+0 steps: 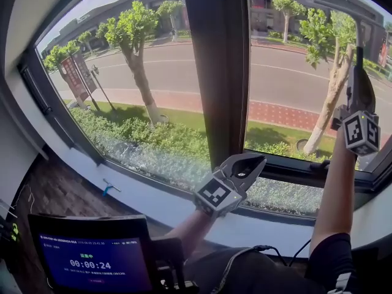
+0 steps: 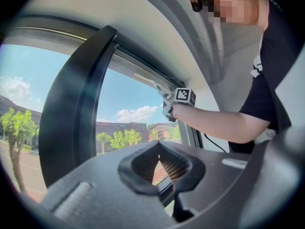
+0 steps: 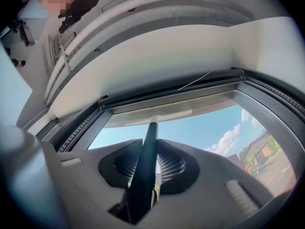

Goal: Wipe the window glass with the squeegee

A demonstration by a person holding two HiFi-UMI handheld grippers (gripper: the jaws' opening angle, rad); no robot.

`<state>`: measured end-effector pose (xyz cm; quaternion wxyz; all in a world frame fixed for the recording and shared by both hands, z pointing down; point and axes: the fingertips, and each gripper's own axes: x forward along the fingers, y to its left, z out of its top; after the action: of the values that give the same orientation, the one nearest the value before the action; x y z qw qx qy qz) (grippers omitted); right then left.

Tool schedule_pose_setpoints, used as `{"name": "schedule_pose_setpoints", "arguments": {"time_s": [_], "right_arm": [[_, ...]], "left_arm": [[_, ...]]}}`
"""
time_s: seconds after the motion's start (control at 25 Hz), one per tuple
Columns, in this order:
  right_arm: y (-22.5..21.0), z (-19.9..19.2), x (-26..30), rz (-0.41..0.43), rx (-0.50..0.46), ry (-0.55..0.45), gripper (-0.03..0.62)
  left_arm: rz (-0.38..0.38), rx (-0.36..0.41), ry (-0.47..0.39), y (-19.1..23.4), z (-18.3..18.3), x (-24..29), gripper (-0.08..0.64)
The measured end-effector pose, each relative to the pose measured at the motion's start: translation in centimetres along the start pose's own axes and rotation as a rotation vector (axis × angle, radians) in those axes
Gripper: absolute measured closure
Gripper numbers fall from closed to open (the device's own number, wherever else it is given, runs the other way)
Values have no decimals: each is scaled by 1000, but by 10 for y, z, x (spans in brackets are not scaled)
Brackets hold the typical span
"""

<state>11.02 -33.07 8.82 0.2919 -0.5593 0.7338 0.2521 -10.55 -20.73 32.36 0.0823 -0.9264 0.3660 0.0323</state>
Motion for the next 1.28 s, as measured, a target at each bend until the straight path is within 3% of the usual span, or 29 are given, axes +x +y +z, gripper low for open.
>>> {"name": "schedule_pose_setpoints", "arguments": {"time_s": [1.28], "right_arm": [[6, -66, -92, -44, 55, 147, 492]], "left_arm": [[-32, -39, 36, -18, -19, -7, 557]]}}
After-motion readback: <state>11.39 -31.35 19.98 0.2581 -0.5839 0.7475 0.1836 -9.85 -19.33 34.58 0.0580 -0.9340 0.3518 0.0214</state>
